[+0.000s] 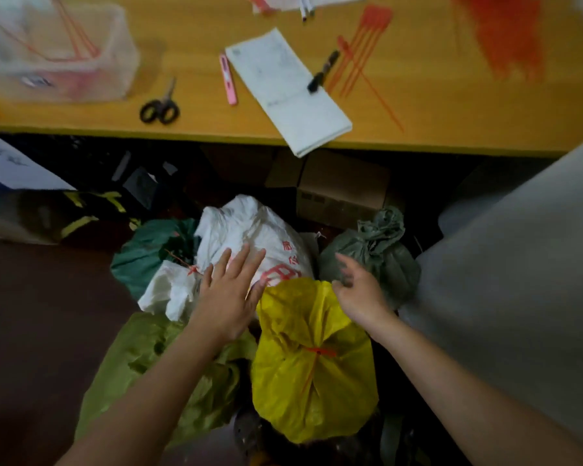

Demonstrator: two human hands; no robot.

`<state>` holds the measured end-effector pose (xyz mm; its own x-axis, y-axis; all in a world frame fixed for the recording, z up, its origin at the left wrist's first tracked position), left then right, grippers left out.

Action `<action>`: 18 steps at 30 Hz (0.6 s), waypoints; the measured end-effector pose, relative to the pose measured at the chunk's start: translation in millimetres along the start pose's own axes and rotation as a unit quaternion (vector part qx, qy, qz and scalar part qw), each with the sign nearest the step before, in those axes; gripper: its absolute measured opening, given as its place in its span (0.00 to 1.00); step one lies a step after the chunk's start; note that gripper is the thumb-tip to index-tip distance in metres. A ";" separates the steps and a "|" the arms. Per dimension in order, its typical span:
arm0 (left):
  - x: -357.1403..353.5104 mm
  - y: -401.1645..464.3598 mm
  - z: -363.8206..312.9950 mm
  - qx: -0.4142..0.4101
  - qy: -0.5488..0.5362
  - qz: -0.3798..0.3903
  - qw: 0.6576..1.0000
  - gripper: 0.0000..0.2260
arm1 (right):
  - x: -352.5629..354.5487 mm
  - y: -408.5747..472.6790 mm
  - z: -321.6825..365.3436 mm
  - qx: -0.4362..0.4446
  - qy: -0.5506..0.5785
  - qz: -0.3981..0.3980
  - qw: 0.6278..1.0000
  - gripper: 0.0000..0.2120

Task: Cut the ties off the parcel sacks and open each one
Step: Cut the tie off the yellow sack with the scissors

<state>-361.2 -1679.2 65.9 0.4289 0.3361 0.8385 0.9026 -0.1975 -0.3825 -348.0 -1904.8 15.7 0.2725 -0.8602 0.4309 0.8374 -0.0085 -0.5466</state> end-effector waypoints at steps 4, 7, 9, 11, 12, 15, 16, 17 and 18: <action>76.0 -4.2 0.9 0.019 0.008 -0.113 0.993 0.24 | 19.3 -10.9 84.3 0.095 -0.047 -0.028 0.994 0.24; 129.6 -3.6 12.4 0.044 0.019 -0.175 0.983 0.23 | 28.4 -19.1 151.5 0.155 -0.059 -0.030 0.986 0.23; 162.1 1.9 25.5 0.061 0.018 -0.204 0.977 0.23 | 28.6 -19.5 194.3 0.185 -0.066 -0.025 0.980 0.23; 189.8 11.7 41.4 0.078 0.017 -0.220 0.972 0.23 | 22.4 -12.8 232.4 0.208 -0.071 -0.024 0.975 0.23; 201.6 18.4 50.4 0.083 0.017 -0.225 0.971 0.23 | 16.9 -6.4 249.8 0.217 -0.078 -0.025 0.973 0.23; 227.9 43.5 78.8 0.084 0.021 -0.218 0.972 0.23 | -7.9 20.2 293.8 0.233 -0.106 -0.019 0.966 0.23; 234.1 53.6 88.9 0.083 0.022 -0.211 0.974 0.23 | -18.6 32.1 306.2 0.237 -0.119 -0.016 0.964 0.23; 238.5 63.3 99.2 0.084 0.025 -0.204 0.975 0.23 | -30.6 45.1 318.0 0.239 -0.138 -0.016 0.961 0.23; 241.4 72.5 109.4 0.083 0.028 -0.197 0.976 0.23 | -43.4 58.9 329.4 0.236 -0.161 -0.016 0.958 0.22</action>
<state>-188.2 -1511.7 198.1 0.0478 0.3036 0.9516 0.9927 0.0912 -0.0790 -154.5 -1700.0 201.3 0.3108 -0.6615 0.6825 0.9484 0.2638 -0.1762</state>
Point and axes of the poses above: each hand's wrist, its own y-axis towards the middle knuckle, its own x-axis out of the back of the hand, z = x × y, the point moved 5 cm from there along y, towards the middle knuckle, and after that the axes turned 5 degrees about z, right-handed, at the moved point
